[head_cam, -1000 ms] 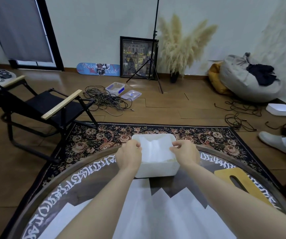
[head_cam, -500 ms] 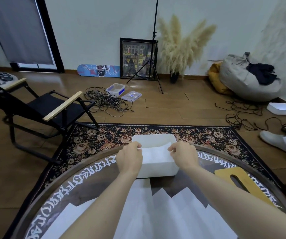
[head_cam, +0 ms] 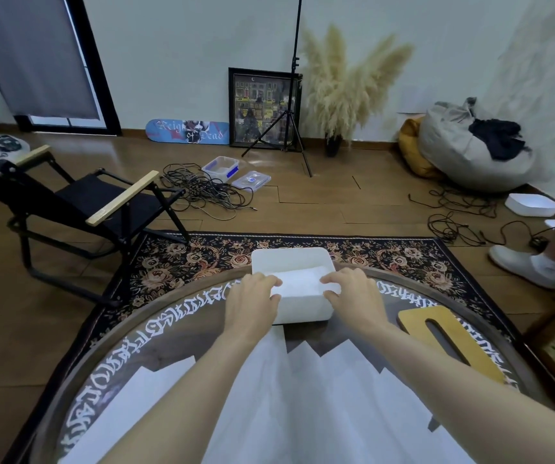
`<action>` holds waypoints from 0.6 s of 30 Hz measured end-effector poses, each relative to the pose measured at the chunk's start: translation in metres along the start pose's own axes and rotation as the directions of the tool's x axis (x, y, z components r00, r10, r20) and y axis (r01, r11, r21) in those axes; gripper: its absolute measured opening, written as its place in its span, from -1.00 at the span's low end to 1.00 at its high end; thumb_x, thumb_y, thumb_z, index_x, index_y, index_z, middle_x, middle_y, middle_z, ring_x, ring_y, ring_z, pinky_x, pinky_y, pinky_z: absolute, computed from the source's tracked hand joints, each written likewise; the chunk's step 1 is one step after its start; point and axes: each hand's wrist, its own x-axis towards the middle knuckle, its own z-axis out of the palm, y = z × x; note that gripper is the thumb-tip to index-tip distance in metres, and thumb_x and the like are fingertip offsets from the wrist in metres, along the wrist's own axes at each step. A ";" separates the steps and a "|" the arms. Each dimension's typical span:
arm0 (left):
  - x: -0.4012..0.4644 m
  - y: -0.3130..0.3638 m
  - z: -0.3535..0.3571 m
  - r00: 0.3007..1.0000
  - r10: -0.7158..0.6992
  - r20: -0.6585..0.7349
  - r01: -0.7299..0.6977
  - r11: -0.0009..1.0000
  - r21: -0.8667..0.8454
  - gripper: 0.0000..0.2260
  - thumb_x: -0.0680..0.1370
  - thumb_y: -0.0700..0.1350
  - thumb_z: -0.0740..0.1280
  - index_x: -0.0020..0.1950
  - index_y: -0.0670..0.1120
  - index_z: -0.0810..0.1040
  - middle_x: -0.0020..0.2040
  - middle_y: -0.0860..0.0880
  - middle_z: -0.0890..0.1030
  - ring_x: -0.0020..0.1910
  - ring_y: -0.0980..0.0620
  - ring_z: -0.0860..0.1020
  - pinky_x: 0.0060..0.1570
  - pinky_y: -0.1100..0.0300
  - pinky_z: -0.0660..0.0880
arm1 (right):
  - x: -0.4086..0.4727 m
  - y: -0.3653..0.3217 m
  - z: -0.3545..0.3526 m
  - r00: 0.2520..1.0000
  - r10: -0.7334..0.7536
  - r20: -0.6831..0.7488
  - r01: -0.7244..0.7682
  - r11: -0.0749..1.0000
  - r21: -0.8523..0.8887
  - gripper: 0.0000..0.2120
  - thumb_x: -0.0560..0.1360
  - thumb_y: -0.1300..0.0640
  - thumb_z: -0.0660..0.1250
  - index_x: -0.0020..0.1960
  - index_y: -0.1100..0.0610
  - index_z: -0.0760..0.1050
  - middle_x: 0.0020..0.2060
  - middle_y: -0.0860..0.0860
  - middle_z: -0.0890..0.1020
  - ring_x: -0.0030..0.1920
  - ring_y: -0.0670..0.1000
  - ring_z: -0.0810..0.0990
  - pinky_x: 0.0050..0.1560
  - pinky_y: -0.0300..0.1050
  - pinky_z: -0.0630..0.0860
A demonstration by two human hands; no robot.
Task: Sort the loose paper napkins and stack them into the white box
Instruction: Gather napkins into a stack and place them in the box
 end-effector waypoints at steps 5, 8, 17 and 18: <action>-0.041 0.005 -0.016 0.998 0.069 -0.002 -0.068 0.994 0.085 -0.70 0.60 -0.03 0.23 0.35 0.06 0.43 0.25 0.07 0.47 0.29 0.03 0.38 0.19 0.15 0.26 | -0.043 -0.004 -0.008 0.999 -0.014 0.049 0.013 1.000 0.005 -0.68 0.55 0.01 0.29 0.30 -0.07 0.47 0.23 -0.07 0.53 0.31 0.02 0.35 0.22 0.00 0.24; -0.071 0.005 -0.025 0.997 0.057 0.042 -0.063 0.987 0.146 -0.66 0.60 -0.01 0.23 0.38 0.07 0.38 0.27 0.07 0.44 0.30 0.03 0.37 0.17 0.13 0.27 | -0.072 -0.006 -0.012 0.995 -0.016 0.100 0.013 1.000 0.027 -0.64 0.54 0.01 0.30 0.33 -0.07 0.44 0.22 -0.07 0.52 0.30 0.02 0.32 0.16 -0.01 0.20; -0.164 0.003 -0.043 0.995 0.048 0.091 -0.066 0.976 0.206 -0.64 0.60 -0.01 0.22 0.41 0.04 0.36 0.34 0.04 0.40 0.31 0.01 0.39 0.18 0.10 0.29 | -0.160 -0.021 -0.016 0.972 -0.137 0.192 0.142 0.990 -0.012 -0.58 0.55 -0.05 0.27 0.40 -0.08 0.34 0.28 -0.11 0.47 0.36 -0.02 0.28 0.22 -0.05 0.16; -0.174 0.002 -0.044 0.995 0.042 0.091 -0.061 0.975 0.213 -0.64 0.60 -0.01 0.22 0.41 0.04 0.37 0.34 0.04 0.40 0.31 0.01 0.39 0.17 0.11 0.30 | -0.168 -0.023 -0.016 0.966 -0.146 0.213 0.155 0.988 -0.022 -0.57 0.55 -0.06 0.27 0.41 -0.08 0.33 0.29 -0.10 0.45 0.37 -0.01 0.27 0.24 -0.05 0.16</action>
